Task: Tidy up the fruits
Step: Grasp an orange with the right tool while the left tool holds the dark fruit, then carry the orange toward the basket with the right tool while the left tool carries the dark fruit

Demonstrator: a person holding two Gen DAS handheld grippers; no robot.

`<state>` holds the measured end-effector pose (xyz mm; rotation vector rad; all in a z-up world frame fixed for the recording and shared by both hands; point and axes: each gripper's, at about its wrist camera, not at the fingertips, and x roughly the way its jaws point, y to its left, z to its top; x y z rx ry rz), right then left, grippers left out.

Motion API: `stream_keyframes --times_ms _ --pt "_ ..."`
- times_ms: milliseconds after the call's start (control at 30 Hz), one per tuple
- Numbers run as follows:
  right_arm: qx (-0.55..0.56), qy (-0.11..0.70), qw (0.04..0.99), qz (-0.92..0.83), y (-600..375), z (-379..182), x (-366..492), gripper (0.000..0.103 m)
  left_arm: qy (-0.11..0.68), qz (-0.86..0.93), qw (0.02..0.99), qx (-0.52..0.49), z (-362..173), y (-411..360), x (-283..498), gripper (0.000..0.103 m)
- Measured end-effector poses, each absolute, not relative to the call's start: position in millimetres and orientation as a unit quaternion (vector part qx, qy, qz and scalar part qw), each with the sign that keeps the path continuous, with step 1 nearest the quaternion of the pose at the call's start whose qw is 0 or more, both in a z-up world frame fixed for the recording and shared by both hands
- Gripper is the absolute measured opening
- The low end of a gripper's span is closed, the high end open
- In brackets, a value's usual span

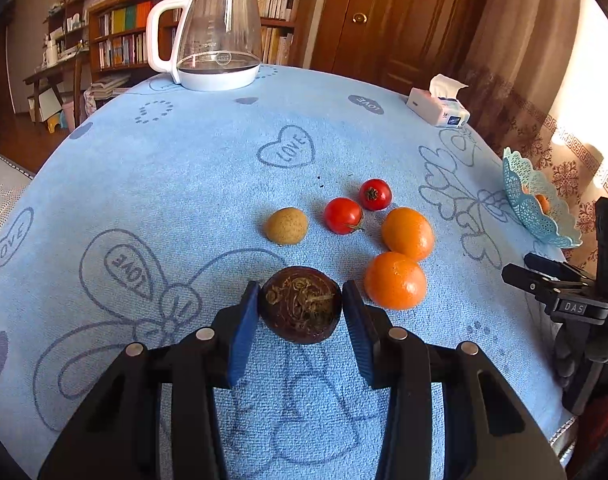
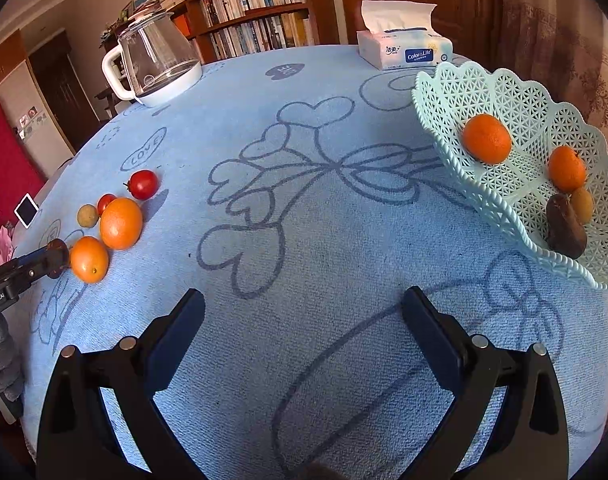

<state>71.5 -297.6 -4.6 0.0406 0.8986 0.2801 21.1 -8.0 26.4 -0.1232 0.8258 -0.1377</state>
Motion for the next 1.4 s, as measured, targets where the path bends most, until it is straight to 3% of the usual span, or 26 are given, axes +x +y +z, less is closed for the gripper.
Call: stream_keyframes --times_ms 233,400,733,833,1200,1400 --pt "-0.044 0.443 0.888 0.111 -280 -9 71 0.101 0.386 -0.058 0.918 -0.065 34 7 14 0.043" --pt "0.0 0.431 0.893 0.133 -276 2 61 0.101 0.389 -0.051 0.917 -0.068 30 15 13 0.043" --pt "-0.045 0.387 0.89 0.238 -165 18 44 0.099 0.385 -0.044 0.919 -0.079 33 31 9 0.043" --pt "-0.053 0.395 0.882 0.251 -145 13 47 0.089 0.384 -0.04 0.919 -0.085 33 37 8 0.043" --pt "-0.056 0.418 0.871 0.252 -118 1 67 0.066 0.392 -0.041 0.915 -0.09 30 39 9 0.043" --pt "-0.072 0.416 0.876 0.235 -117 0 67 0.042 0.394 -0.044 0.914 -0.086 29 36 9 0.043"
